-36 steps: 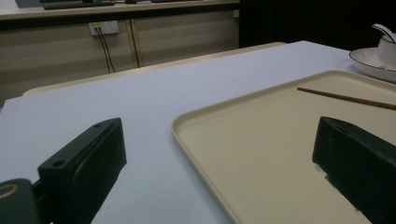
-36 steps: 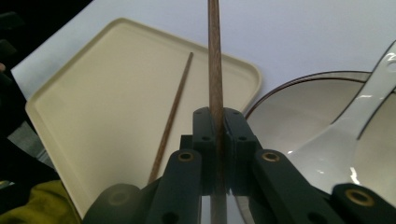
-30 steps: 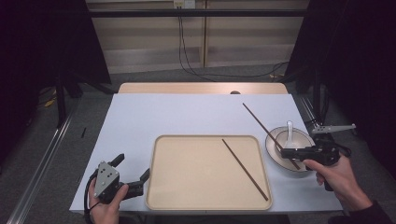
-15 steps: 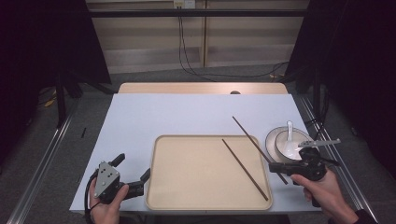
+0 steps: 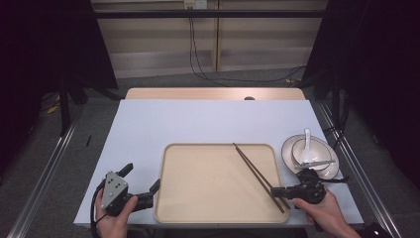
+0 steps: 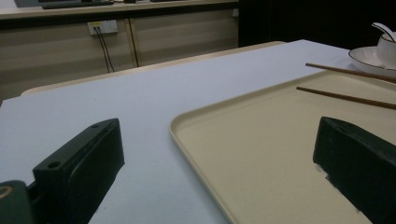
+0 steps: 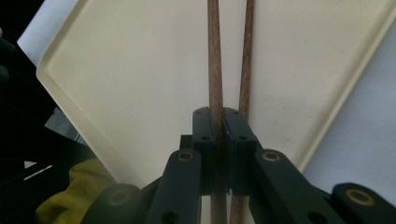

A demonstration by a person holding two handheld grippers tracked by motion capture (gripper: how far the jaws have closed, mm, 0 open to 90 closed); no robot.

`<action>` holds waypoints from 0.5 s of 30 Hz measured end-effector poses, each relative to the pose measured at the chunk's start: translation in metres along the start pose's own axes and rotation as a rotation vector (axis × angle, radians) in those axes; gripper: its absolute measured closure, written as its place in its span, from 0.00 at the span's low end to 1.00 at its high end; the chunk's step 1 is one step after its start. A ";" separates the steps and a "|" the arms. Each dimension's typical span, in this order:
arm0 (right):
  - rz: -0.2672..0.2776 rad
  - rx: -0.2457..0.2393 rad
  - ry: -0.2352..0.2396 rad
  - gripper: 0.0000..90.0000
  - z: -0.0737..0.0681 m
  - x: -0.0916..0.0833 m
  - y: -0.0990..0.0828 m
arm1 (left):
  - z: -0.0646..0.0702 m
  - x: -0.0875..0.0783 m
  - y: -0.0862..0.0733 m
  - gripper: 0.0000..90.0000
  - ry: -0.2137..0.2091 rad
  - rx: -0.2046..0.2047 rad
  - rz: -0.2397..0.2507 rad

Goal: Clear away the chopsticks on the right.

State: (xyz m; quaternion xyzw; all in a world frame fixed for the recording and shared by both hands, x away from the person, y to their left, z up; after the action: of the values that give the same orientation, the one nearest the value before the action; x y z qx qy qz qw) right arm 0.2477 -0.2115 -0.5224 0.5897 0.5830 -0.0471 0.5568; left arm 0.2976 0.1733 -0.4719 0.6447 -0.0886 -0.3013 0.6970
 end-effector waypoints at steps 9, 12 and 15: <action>-0.032 0.009 -0.017 0.94 0.001 0.010 -0.002 | 0.000 0.000 -0.001 0.02 -0.002 -0.005 -0.007; -0.072 0.018 -0.016 0.94 0.001 0.018 -0.006 | -0.001 0.000 -0.001 0.02 0.001 -0.010 -0.006; -0.086 0.024 -0.015 0.94 -0.001 0.022 -0.008 | -0.001 0.000 -0.001 0.02 0.003 -0.010 -0.003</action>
State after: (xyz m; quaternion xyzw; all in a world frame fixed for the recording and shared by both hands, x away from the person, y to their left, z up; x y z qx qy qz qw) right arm 0.2481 -0.1996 -0.5429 0.5704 0.6030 -0.0824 0.5516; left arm 0.2980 0.1741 -0.4730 0.6419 -0.0851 -0.3016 0.6999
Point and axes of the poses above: each handheld gripper's, and its own axes: x roughly forward along the jaws, y roughly out of its top, z roughly to its right, the point moved 10 cm from there along x, roughly forward along the jaws, and after that the axes turned 11 degrees about -x, right-handed, at the moved point
